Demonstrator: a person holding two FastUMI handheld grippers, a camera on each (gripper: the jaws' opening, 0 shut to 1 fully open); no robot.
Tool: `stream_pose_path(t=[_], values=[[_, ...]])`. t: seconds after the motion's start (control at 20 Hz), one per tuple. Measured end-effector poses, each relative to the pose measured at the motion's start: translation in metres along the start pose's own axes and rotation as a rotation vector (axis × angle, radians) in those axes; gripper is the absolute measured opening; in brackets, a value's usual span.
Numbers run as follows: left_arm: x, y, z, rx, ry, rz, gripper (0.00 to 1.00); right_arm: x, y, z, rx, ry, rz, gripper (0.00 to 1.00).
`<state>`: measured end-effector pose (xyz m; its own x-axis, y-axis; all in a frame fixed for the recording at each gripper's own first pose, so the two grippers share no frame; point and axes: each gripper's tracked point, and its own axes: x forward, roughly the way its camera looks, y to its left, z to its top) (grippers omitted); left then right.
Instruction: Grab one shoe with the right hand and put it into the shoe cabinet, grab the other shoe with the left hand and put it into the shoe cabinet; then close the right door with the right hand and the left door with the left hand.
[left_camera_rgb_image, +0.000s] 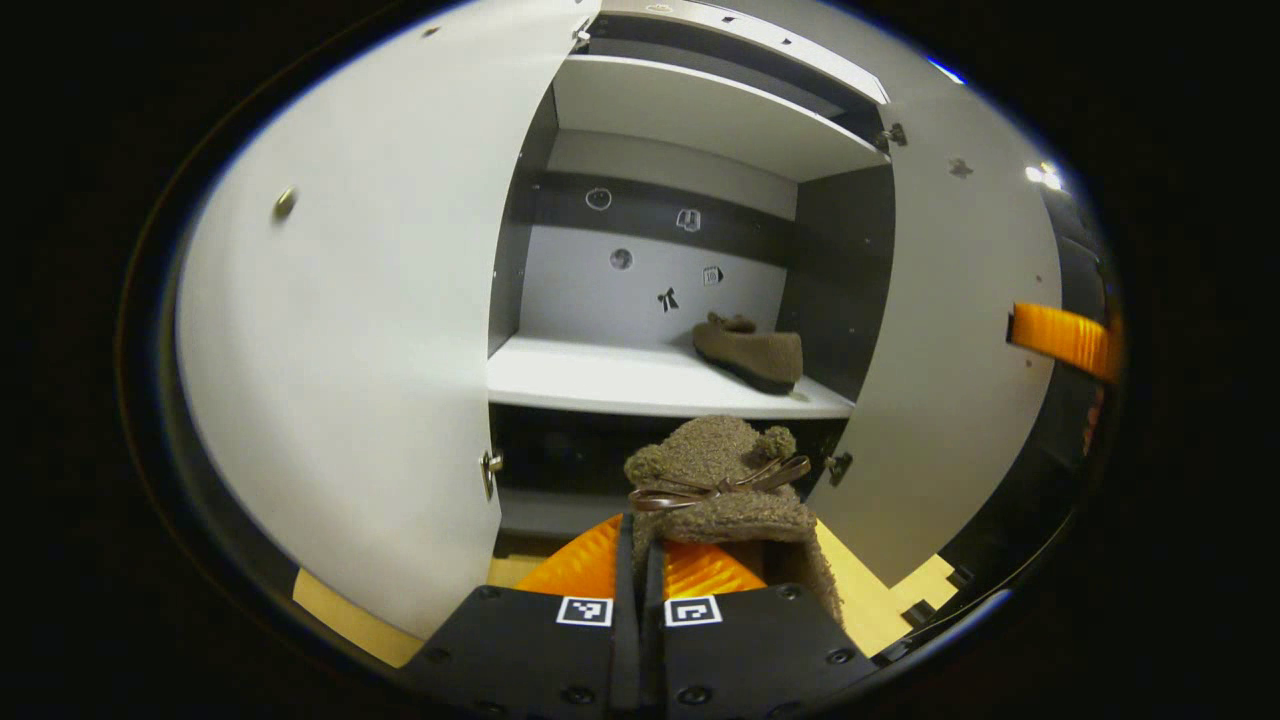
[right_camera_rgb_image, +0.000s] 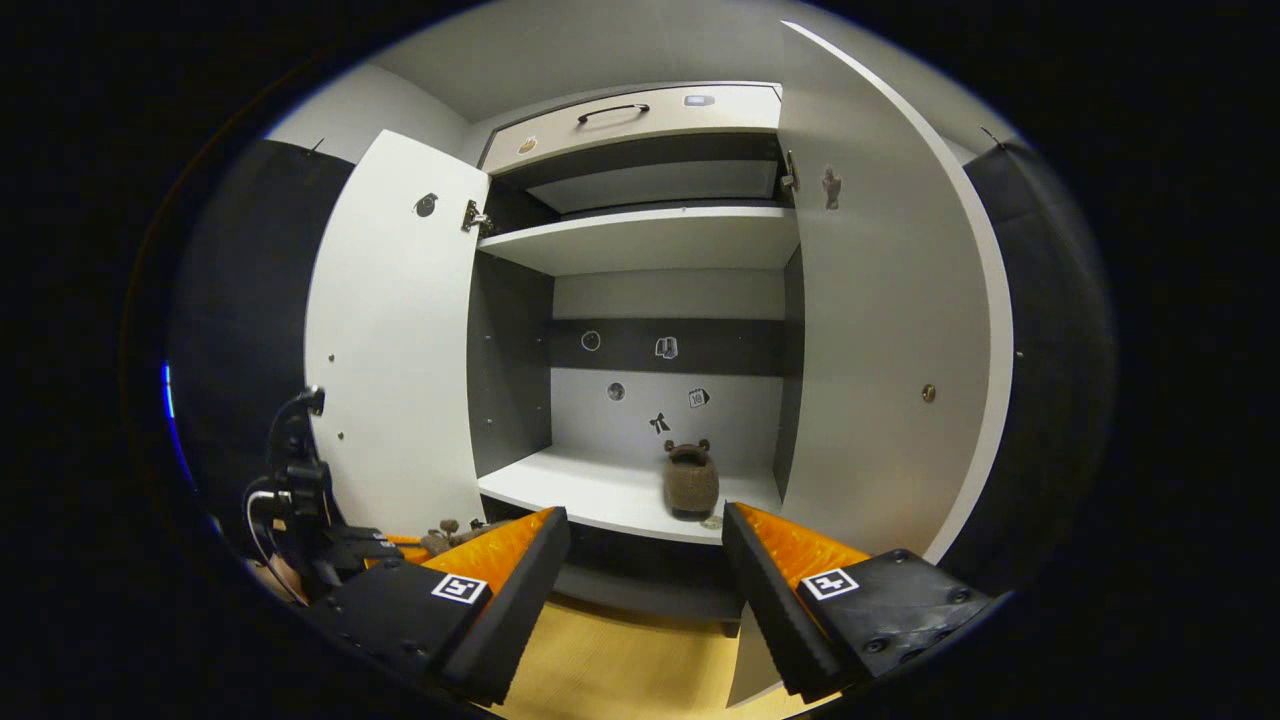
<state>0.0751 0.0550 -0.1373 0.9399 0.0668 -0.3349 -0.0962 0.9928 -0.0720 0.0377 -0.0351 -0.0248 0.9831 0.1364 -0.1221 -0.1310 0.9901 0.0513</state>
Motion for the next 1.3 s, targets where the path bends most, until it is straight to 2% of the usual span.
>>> stream_pose_path(t=[0.1,0.25,0.5,0.8,1.05,1.15,1.25,1.3], values=[[0.025,-0.003,0.038,-0.015,-0.035,0.000,0.05,-0.001,0.004,-0.001,0.036,-0.001,0.027,0.98],[0.077,0.001,0.090,0.025,-0.087,0.024,0.05,0.000,0.008,0.000,0.069,-0.008,0.053,0.98],[0.161,0.013,0.157,0.029,-0.149,0.062,0.05,0.002,0.004,-0.004,0.008,0.005,0.043,0.98],[0.254,0.038,0.159,0.033,-0.067,0.138,0.05,0.008,0.000,-0.011,-0.015,0.036,0.037,0.98],[0.294,0.061,0.127,0.023,0.039,0.198,0.05,0.009,0.000,-0.012,-0.042,0.048,0.037,0.98],[0.301,0.060,0.121,0.011,0.045,0.182,0.05,0.010,-0.001,-0.013,-0.040,0.052,0.034,0.98],[0.305,0.052,0.125,-0.012,0.023,0.141,0.09,0.011,-0.001,-0.016,-0.036,0.058,0.032,0.98],[0.303,0.051,0.126,-0.009,0.019,0.142,0.19,0.012,-0.001,-0.016,-0.031,0.060,0.033,0.98]])
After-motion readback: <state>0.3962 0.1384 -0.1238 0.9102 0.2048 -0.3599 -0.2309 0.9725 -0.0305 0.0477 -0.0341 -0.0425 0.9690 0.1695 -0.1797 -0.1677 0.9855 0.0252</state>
